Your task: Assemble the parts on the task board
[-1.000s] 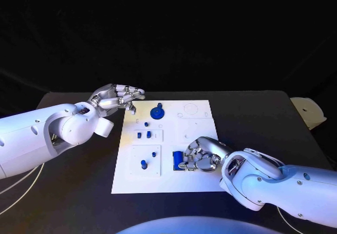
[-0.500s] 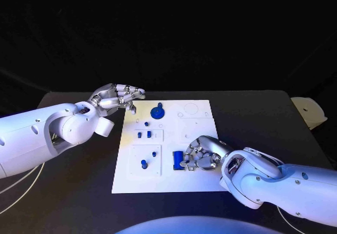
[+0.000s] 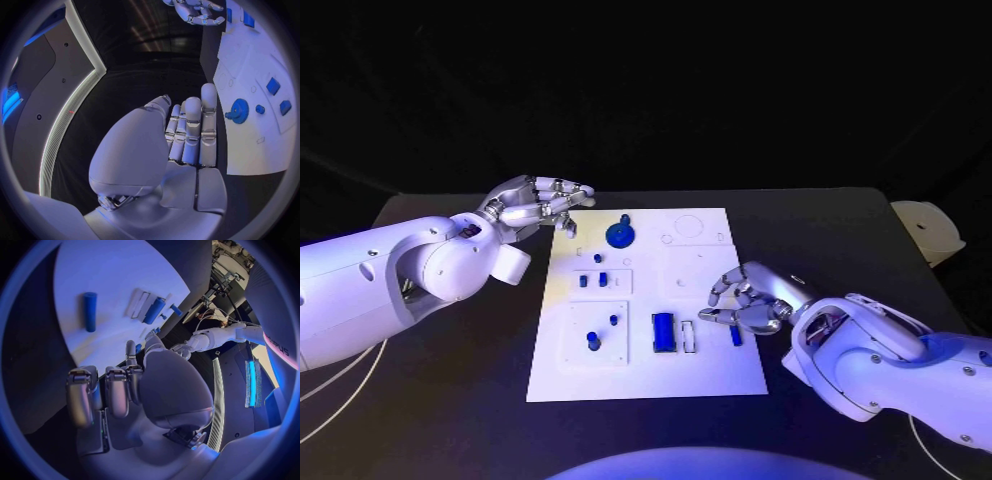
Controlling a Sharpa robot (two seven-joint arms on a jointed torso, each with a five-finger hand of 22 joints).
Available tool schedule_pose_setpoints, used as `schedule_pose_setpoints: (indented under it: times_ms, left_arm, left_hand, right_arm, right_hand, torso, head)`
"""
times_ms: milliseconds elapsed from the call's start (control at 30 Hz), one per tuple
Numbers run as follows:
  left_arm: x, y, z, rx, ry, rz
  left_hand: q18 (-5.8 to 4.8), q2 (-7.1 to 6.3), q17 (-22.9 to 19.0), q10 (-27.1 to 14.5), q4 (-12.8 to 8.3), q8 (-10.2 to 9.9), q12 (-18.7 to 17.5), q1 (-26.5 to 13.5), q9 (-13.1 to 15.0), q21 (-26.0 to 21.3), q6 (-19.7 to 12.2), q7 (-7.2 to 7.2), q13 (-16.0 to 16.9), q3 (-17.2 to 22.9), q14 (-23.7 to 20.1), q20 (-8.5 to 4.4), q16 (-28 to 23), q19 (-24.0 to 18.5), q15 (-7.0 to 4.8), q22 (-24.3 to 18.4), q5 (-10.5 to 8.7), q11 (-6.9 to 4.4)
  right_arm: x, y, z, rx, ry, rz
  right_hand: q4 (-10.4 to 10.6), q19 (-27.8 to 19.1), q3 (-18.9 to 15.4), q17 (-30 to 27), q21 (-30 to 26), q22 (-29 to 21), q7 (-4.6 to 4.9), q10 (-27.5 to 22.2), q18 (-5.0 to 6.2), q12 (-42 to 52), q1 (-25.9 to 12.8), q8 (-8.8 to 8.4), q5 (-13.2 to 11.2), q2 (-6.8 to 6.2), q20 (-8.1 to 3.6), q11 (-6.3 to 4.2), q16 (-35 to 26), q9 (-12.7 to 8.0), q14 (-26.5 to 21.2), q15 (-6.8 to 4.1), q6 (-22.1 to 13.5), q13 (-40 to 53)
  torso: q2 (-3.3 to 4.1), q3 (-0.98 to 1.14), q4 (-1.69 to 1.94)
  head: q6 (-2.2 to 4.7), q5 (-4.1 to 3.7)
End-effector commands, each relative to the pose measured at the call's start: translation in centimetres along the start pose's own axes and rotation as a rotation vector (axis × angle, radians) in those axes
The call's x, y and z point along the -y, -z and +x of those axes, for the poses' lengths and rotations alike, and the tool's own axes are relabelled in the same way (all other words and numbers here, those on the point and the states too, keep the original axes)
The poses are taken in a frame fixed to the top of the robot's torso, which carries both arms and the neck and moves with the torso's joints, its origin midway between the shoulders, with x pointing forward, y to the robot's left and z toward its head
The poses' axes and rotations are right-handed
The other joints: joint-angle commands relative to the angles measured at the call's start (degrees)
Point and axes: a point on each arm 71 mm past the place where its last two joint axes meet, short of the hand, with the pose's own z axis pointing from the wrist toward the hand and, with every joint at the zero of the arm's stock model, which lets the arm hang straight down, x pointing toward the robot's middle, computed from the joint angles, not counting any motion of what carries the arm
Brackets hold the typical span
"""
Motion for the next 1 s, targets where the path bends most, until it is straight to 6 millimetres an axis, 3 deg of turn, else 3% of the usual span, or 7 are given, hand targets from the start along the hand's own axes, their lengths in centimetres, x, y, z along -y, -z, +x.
schedule_pose_setpoints:
  times_ms: [33,267,467,1000]
  left_arm:
    - [0.1,-0.1,0.3,-0.018,0.003,0.008]
    - [0.1,-0.1,0.3,-0.018,0.003,0.008]
    - [0.1,-0.1,0.3,-0.021,0.004,0.008]
    - [0.0,-0.1,0.3,-0.022,0.004,0.006]
  left_hand:
    - [0.35,-0.70,-0.1,-0.4,0.0,0.1,0.2,-0.1,-0.1,-0.3,-0.5,0.10,0.1,0.4,-0.4,-0.05,0.1,-0.2,0.17,-0.1,-0.16,-0.09]
    - [0.35,-0.70,-0.1,-0.4,0.0,0.1,0.2,-0.1,-0.1,-0.3,-0.5,0.10,0.1,0.4,-0.4,-0.05,0.1,-0.2,0.17,-0.1,-0.16,-0.09]
    - [0.35,-0.70,-0.1,-0.4,0.0,0.1,0.2,-0.1,-0.1,-0.3,-0.5,0.10,0.1,0.4,-0.4,-0.05,0.1,-0.2,0.17,-0.1,-0.16,-0.09]
    - [0.35,-0.88,-0.2,-0.5,-0.1,0.4,0.5,-0.2,-0.1,-0.4,-0.5,0.09,0.1,0.8,-0.4,-0.05,0.1,-0.2,0.17,-0.1,-0.19,-0.10]
  right_arm:
    - [0.8,0.4,-0.6,0.003,0.041,0.007]
    - [3.0,1.6,-1.7,0.004,0.113,0.067]
    - [3.9,2.3,-0.9,-0.025,0.150,0.098]
    - [3.7,2.0,1.1,-0.046,0.179,0.104]
  right_hand:
    - [0.0,6.0,-0.3,13.2,0.3,15.1,0.12,3.3,-0.39,0.3,-0.6,-0.29,0.2,-0.03,0.27,0.31,0.1,-0.1,5.6,0.30,-0.3,11.8]
    - [0.0,6.0,-0.3,13.2,0.3,15.1,0.13,3.3,-0.39,0.2,-0.8,-0.39,0.3,0.11,0.38,0.35,0.1,-0.1,5.6,0.38,0.0,11.7]
    - [0.0,6.0,-0.6,13.2,0.3,15.1,0.04,3.3,-0.39,0.2,-1.5,-0.48,0.2,0.16,0.56,0.33,0.1,-0.3,5.6,0.42,0.8,11.7]
    - [0.1,6.0,-1.1,13.1,0.3,15.1,-0.10,3.3,-0.39,0.1,-2.7,-0.60,0.1,0.17,0.63,0.23,0.1,-0.4,5.6,0.36,1.6,11.7]
  torso:
    - [-0.06,-0.09,-0.11]
    - [-0.11,-0.05,-0.35]
    - [-0.16,0.01,-0.50]
    - [-0.07,-0.09,-0.35]
  head:
    - [0.26,-0.33]
    - [0.33,-0.87]
    - [0.29,-0.74]
    - [0.10,-0.99]
